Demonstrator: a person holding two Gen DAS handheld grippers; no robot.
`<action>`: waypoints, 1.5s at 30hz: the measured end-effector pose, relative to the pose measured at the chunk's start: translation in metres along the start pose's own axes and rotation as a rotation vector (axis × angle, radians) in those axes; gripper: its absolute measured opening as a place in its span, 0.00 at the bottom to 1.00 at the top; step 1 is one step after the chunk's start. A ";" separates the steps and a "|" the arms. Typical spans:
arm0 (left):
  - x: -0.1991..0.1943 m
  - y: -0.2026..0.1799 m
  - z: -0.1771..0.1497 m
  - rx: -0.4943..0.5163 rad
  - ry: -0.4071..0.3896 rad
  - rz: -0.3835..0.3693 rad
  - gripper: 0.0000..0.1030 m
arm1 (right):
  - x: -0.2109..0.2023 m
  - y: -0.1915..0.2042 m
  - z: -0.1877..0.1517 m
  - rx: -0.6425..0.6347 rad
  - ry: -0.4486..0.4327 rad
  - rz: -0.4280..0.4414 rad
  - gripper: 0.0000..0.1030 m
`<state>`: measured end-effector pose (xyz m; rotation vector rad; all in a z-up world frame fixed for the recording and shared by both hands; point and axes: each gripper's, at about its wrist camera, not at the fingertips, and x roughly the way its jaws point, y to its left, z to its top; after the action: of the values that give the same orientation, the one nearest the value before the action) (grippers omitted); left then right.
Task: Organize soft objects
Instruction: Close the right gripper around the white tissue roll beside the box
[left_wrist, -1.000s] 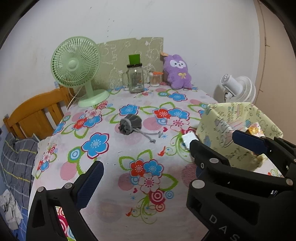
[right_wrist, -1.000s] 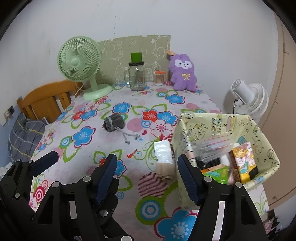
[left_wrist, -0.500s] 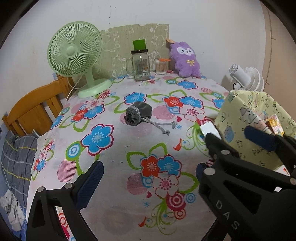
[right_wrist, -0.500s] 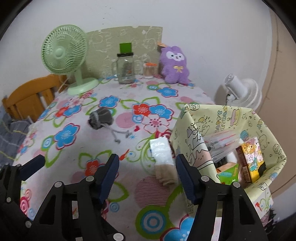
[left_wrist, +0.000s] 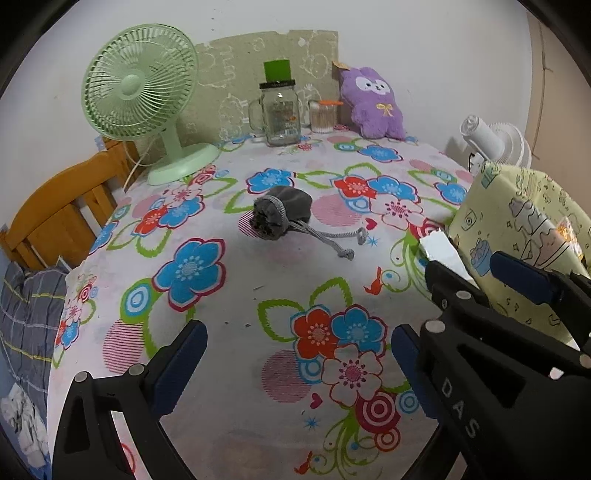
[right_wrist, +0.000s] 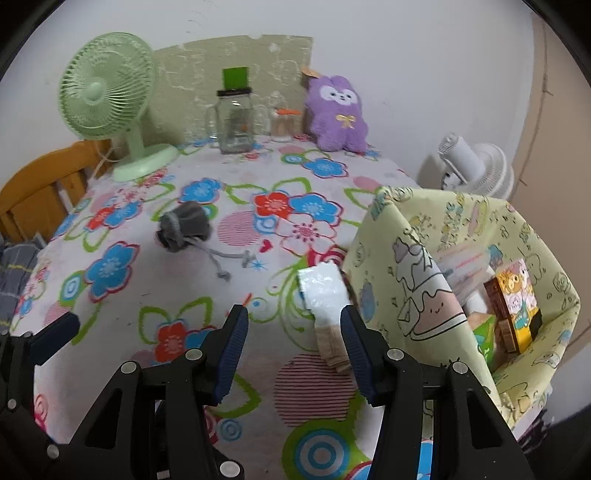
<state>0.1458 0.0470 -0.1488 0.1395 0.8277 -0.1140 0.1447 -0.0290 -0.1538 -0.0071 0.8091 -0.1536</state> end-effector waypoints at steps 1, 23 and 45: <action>0.003 -0.001 0.000 0.006 0.004 -0.002 0.98 | 0.003 -0.001 -0.001 0.008 0.000 -0.013 0.53; 0.038 -0.013 -0.001 0.055 0.090 0.018 0.98 | 0.055 -0.014 -0.007 0.026 0.100 -0.001 0.17; 0.024 -0.001 0.030 0.033 0.032 0.059 0.97 | 0.043 -0.002 0.027 0.008 0.066 0.190 0.05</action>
<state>0.1838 0.0401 -0.1462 0.1968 0.8533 -0.0700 0.1938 -0.0383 -0.1660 0.0827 0.8703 0.0225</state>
